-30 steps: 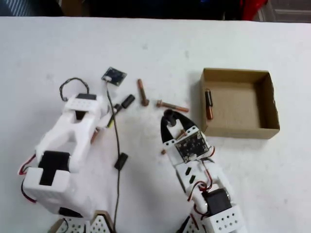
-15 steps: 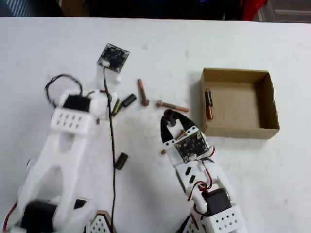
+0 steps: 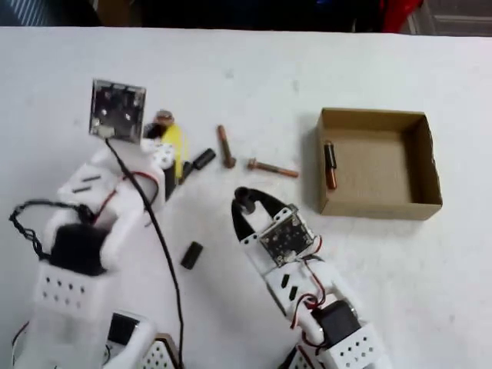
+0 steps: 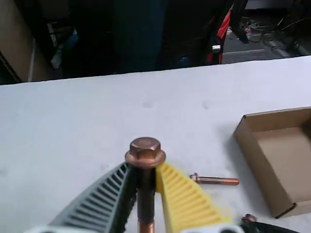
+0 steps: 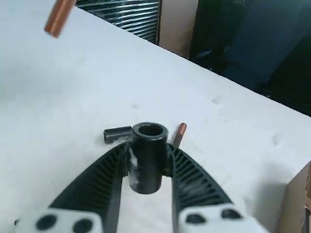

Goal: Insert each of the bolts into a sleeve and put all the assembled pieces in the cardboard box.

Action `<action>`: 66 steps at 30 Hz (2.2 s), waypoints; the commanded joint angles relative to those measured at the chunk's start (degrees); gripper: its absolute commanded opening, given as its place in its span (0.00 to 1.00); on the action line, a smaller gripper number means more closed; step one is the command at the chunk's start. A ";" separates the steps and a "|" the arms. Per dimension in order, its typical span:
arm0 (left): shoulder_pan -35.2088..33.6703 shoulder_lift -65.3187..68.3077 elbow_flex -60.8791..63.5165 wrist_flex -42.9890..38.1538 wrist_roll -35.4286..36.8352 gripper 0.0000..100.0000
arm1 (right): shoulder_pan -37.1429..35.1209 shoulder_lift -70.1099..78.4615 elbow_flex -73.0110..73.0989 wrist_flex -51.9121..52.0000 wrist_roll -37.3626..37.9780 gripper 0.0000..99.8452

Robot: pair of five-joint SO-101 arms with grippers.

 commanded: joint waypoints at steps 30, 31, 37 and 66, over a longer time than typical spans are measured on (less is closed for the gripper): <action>10.33 -30.81 21.27 -23.38 5.71 0.02 | -9.19 -0.84 0.53 -8.57 -4.22 0.02; 10.95 -30.81 21.27 -23.21 5.71 0.02 | -9.19 -0.84 0.53 -8.57 -4.13 0.02; 13.49 -30.81 21.27 -21.71 5.45 0.02 | -9.10 -0.75 0.53 -8.13 -4.04 0.02; 17.54 -30.81 30.68 -30.77 5.45 0.02 | -5.41 -0.57 0.53 -8.04 -4.04 0.02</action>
